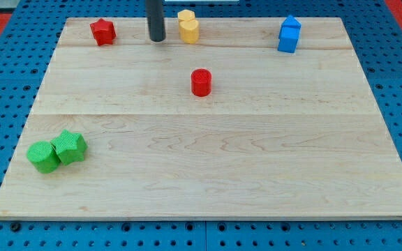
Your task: Touch the top side of the yellow hexagon
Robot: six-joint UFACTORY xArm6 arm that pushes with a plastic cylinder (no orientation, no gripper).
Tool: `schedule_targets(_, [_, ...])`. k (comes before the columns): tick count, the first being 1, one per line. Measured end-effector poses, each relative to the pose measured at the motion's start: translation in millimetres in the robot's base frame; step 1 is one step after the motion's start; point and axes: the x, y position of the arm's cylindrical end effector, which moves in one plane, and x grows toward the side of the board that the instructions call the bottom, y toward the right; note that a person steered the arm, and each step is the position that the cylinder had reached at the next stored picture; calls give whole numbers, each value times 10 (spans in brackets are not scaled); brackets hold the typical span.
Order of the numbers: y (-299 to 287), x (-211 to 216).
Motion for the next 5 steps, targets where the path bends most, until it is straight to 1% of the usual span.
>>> schedule_targets(1, [4, -534])
schedule_targets(2, [52, -558])
schedule_targets(3, [368, -551])
schedule_targets(4, [995, -550])
schedule_targets(5, [1401, -425])
